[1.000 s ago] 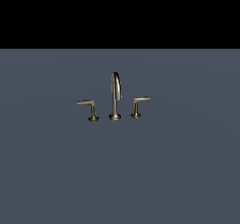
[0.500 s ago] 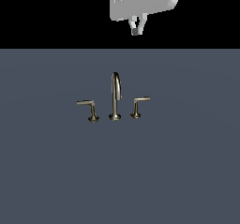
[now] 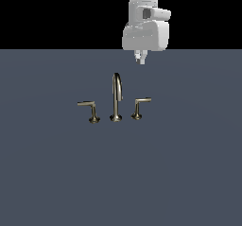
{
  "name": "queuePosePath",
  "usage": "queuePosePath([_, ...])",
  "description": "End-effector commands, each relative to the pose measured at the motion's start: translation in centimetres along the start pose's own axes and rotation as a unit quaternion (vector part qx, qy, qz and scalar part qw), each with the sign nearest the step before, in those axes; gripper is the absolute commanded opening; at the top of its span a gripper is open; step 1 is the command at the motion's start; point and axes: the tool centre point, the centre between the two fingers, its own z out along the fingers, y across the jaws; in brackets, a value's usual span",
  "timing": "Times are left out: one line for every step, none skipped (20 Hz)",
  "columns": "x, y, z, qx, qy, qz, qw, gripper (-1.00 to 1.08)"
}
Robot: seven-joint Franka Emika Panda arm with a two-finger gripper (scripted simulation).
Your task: Turn on the faucet by rotating a designated handle.
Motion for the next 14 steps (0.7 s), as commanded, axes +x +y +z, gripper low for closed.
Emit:
queuePosePath([1.0,-0.8,2.4,0.001,-0.001,0.033,0.9995,-1.00])
queuePosePath([1.4,-1.1,3.4,0.002,-0.001,0.046,0.9989,-1.00])
queuePosePath([1.7,-1.3,4.5,0.002,-0.001,0.059,0.9983,-1.00])
queuePosePath([2.1,-1.6,5.5,0.003,-0.002,0.072,0.9974,-1.00])
queuePosePath([2.4,-1.8,6.4,0.003,-0.002,0.084,0.9965,-1.00])
queuePosePath([2.7,-2.0,7.4,0.003,-0.003,0.095,0.9954,-1.00])
queuePosePath([3.0,-2.1,8.3,0.004,-0.003,0.106,0.9943,-1.00])
queuePosePath([3.2,-2.3,9.1,0.004,-0.003,0.117,0.9932,-1.00])
queuePosePath([3.5,-2.4,9.9,0.004,-0.004,0.126,0.9920,-1.00])
queuePosePath([3.7,-2.5,10.6,0.005,-0.004,0.135,0.9908,-1.00])
queuePosePath([3.8,-2.6,11.3,0.005,-0.004,0.143,0.9897,-1.00])
queuePosePath([4.0,-2.7,12.0,0.005,-0.005,0.151,0.9885,-1.00])
queuePosePath([4.1,-2.7,12.6,0.005,-0.005,0.158,0.9874,-1.00])
queuePosePath([4.3,-2.8,13.1,0.006,-0.005,0.164,0.9864,-1.00])
